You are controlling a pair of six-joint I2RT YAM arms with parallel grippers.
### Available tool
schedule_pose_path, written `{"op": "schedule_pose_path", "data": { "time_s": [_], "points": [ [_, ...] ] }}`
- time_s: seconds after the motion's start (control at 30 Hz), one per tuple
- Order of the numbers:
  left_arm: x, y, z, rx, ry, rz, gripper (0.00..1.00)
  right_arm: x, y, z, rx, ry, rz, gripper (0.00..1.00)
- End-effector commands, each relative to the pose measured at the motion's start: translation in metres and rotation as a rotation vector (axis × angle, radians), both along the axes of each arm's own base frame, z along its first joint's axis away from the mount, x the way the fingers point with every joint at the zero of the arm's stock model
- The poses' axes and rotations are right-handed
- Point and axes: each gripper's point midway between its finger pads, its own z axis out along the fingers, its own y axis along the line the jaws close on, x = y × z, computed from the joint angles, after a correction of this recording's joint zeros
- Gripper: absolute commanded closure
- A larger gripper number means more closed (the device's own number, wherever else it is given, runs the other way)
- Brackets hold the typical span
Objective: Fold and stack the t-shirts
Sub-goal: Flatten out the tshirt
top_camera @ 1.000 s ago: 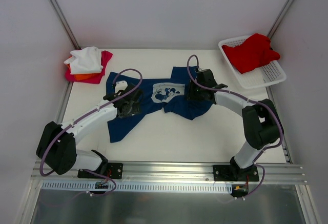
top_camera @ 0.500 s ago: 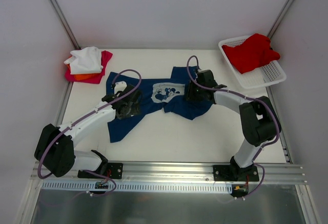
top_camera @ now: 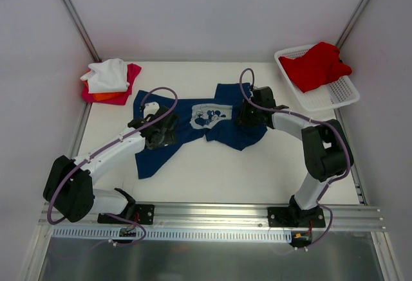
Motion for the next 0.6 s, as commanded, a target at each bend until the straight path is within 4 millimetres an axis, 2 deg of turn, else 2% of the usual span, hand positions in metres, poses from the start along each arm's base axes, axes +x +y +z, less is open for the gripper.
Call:
{"op": "schedule_pose_path", "data": {
  "time_s": [0.0, 0.57],
  "points": [
    [-0.0009, -0.001, 0.0017, 0.0, -0.004, -0.016, 0.01, 0.0087, 0.0089, 0.0088, 0.042, -0.044, 0.026, 0.73],
    [-0.0035, 0.0008, -0.0007, -0.001, 0.001, -0.011, 0.01, 0.0019, 0.0113, 0.0016, 0.069, -0.026, 0.028, 0.73]
  ]
}}
